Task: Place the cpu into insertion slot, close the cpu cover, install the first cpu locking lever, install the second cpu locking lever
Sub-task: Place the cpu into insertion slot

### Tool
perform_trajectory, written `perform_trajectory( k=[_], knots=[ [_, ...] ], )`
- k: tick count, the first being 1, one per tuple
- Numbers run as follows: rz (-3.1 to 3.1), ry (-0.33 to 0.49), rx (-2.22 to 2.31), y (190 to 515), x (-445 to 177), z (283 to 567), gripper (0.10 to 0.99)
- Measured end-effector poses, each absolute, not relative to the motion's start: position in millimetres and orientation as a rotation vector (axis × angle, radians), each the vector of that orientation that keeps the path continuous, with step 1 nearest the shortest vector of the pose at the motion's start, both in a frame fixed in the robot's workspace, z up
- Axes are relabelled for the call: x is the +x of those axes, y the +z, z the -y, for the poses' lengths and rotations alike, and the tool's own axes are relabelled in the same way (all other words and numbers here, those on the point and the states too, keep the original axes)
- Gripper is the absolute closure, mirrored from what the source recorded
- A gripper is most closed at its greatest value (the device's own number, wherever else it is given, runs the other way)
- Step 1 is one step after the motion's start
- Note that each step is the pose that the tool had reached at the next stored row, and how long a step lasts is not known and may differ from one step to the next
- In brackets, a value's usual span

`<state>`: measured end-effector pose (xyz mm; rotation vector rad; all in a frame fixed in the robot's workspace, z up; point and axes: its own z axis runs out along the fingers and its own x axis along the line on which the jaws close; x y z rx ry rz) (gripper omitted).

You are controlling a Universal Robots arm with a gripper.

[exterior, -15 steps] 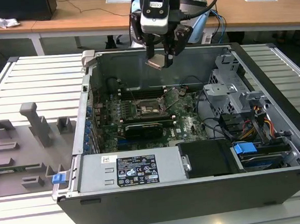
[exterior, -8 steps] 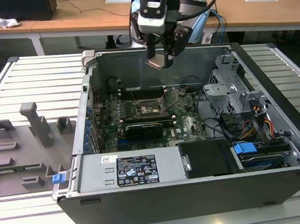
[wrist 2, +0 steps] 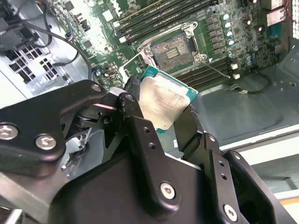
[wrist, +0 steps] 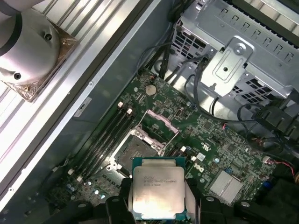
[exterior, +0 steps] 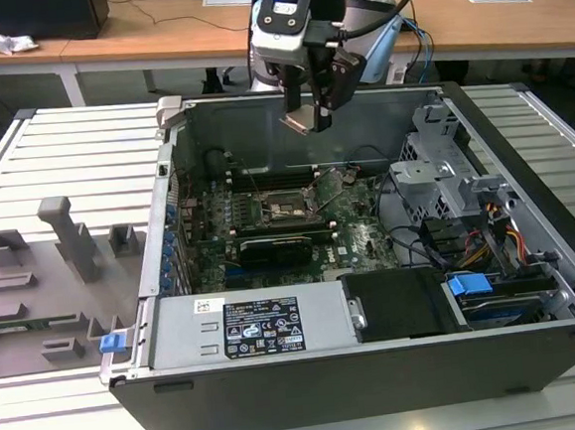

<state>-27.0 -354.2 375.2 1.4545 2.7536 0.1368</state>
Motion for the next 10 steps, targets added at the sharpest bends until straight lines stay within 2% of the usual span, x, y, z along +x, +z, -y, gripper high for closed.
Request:
perform_trajectory(
  k=[10],
  knots=[
    [-2.609, 0.133, 1.687, 374.4, -27.0, 354.2, 0.553]
  ],
)
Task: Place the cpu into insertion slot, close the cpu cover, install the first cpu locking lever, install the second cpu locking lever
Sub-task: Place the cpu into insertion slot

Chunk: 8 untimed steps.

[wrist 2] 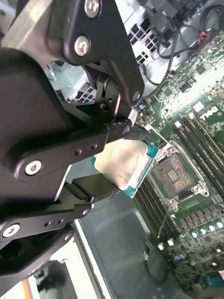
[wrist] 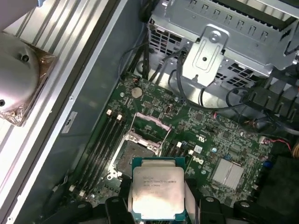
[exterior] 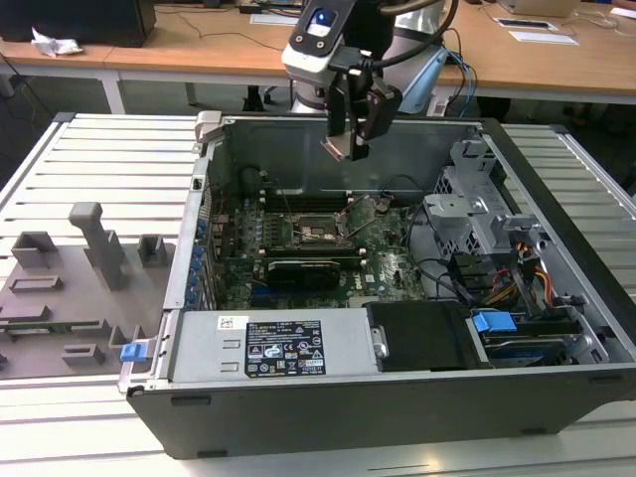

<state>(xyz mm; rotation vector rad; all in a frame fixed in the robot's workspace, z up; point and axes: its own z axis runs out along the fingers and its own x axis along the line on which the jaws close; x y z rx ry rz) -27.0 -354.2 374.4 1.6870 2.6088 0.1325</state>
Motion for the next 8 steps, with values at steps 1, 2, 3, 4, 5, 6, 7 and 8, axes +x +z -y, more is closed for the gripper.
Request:
perform_trajectory(
  k=[1, 2, 3, 4, 5, 6, 7, 8],
  knots=[
    [-2.595, 0.132, 1.707, 374.3, -27.0, 354.2, 0.553],
    [-2.586, 0.132, 1.72, 374.3, -27.0, 354.2, 0.553],
    [-2.555, 0.131, 1.763, 374.2, -27.0, 354.2, 0.553],
    [-2.532, 0.13, 1.794, 374.1, -27.0, 354.2, 0.553],
    [-2.518, 0.13, 1.813, 374.0, -27.0, 354.2, 0.553],
    [-2.499, 0.129, 1.838, 373.9, -27.0, 354.2, 0.553],
    [-2.47, 0.128, 1.874, 373.6, -27.0, 354.2, 0.553],
    [-2.455, 0.128, 1.893, 373.5, -27.0, 354.2, 0.553]
  ],
)
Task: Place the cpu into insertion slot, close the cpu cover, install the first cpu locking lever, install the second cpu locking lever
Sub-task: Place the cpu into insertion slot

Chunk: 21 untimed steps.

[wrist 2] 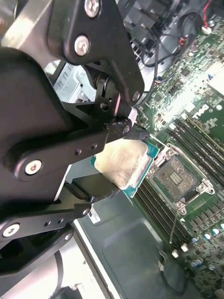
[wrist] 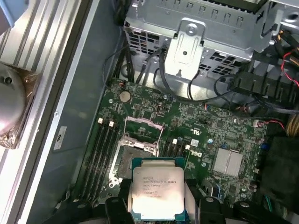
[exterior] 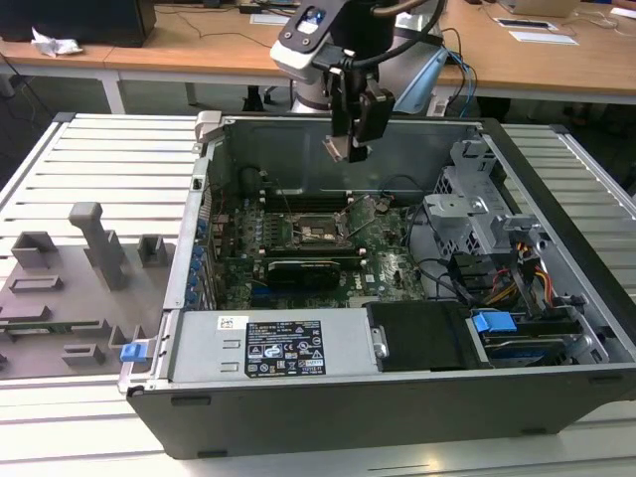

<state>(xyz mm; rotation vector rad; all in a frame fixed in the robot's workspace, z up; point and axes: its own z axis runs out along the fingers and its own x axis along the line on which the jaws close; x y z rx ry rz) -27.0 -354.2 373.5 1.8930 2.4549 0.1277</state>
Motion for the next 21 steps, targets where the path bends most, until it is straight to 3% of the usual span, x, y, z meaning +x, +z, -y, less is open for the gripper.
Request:
perform_trajectory(
  k=[21],
  knots=[
    [-2.227, 0.113, 2.151, 344, -31, 353, 0.553]
  ],
)
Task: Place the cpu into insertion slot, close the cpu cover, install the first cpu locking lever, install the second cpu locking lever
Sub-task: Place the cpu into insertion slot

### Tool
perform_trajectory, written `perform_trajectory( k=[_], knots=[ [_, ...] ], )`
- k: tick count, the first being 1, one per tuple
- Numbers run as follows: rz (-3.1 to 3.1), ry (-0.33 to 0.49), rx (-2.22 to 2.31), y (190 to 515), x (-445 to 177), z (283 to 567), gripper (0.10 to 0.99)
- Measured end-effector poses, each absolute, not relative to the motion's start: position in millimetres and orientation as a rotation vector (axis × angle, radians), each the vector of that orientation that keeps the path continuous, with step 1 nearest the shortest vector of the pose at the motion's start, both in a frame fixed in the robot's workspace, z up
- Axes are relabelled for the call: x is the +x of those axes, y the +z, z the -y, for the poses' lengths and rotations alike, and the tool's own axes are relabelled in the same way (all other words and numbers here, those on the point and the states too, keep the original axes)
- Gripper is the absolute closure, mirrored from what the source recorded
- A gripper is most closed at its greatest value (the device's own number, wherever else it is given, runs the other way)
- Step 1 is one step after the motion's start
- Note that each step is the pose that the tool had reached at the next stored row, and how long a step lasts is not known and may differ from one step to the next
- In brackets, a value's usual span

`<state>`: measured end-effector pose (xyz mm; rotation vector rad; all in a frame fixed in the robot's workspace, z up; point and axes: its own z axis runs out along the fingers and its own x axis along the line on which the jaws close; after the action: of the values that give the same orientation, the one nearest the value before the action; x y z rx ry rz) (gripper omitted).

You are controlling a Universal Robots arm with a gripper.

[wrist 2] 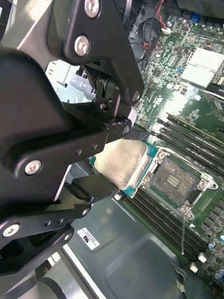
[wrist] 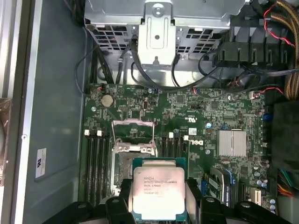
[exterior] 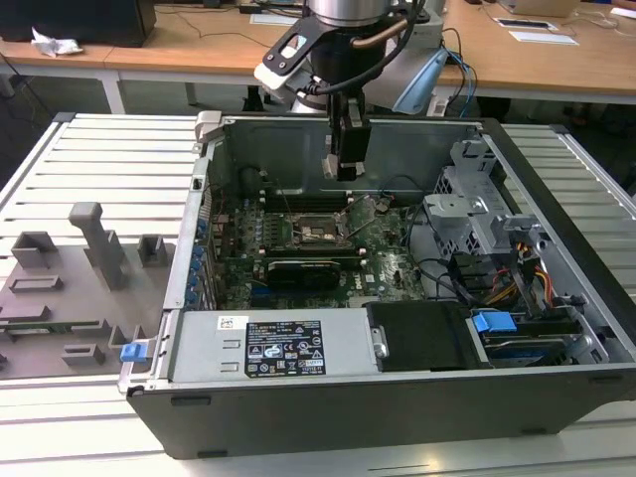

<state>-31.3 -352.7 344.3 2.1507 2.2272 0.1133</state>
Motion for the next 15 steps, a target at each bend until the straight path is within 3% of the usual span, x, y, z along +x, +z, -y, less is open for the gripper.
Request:
perform_trajectory(
  k=[15],
  knots=[
    [-2.239, 0.091, 2.162, 307, -31, 353, 0.553]
  ],
)
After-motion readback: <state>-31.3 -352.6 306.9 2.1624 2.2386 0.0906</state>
